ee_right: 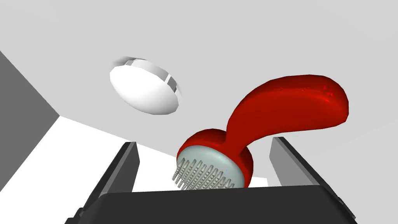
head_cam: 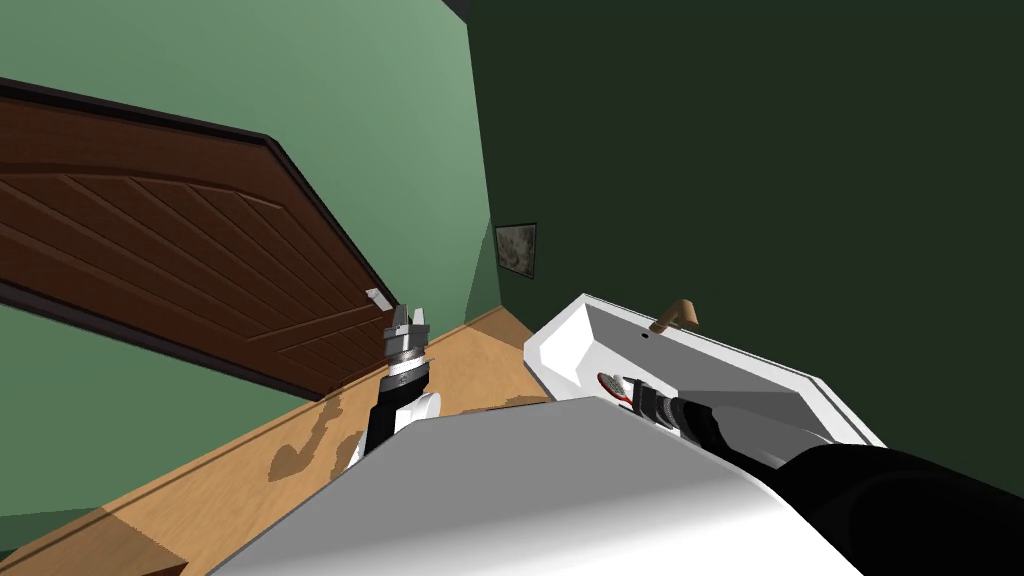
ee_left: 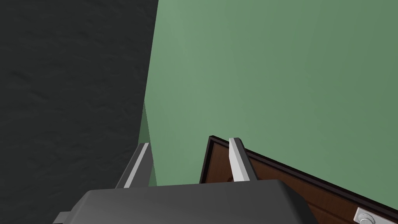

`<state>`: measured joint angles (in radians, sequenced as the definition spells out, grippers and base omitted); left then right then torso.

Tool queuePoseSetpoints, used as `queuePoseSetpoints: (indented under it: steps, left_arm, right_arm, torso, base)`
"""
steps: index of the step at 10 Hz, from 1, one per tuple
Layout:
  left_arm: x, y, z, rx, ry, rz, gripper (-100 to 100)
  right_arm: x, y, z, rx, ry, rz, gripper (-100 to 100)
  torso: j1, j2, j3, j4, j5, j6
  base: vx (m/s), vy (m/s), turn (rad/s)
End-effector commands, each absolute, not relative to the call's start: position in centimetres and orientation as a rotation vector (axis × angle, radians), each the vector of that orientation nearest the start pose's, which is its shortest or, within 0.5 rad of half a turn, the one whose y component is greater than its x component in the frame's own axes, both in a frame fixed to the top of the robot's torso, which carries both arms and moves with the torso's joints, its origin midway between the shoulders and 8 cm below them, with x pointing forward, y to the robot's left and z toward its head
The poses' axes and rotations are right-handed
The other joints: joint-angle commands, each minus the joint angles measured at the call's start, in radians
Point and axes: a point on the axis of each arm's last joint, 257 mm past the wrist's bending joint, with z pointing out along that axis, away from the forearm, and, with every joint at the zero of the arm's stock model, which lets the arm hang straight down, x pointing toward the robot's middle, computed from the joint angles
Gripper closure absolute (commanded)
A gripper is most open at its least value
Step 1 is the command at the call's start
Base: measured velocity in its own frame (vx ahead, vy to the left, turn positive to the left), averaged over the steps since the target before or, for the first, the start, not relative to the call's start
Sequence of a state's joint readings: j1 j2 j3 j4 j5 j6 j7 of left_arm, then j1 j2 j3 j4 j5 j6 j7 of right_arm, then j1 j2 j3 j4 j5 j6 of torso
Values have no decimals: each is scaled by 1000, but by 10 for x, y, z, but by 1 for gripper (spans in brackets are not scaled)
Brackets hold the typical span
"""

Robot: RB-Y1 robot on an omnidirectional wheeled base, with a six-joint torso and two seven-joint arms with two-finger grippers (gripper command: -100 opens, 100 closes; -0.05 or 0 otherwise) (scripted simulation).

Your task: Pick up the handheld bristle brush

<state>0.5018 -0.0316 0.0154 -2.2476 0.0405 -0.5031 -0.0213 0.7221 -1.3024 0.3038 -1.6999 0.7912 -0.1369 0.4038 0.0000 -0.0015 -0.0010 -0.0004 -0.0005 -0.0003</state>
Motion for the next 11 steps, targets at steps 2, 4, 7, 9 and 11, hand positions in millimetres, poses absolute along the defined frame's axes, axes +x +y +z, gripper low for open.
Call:
queuePoseSetpoints:
  steps: [2,4,7,9,11]
  left_arm:
    - [347,294,10,-721,583,-1283,0]
    - [347,294,10,-721,583,-1283,0]
    - [347,294,10,-721,583,-1283,0]
    - [347,294,10,-721,583,-1283,0]
    - [347,294,10,-721,583,-1283,0]
  right_arm:
    - [197,-471,-406,-1038,2325,-151,100]
    - [197,-471,-406,-1037,2326,-150,100]
    - [197,-471,-406,-1038,2325,-150,0]
    - [202,-469,-393,-1062,2314,-141,100]
    - [200,-469,-395,-1059,2316,-143,0]
  torso:
    - [0,1,0,0,0,0]
    - [0,1,1,0,0,0]
    - [0,2,1,1,0,0]
    - [0,3,2,1,1,1]
    - [0,4,2,1,0,1]
  base:
    - [7,1,7]
    - [0,0,0]
    - [0,0,0]
    - [-21,-5,-138]
    - [-7,-2,-10]
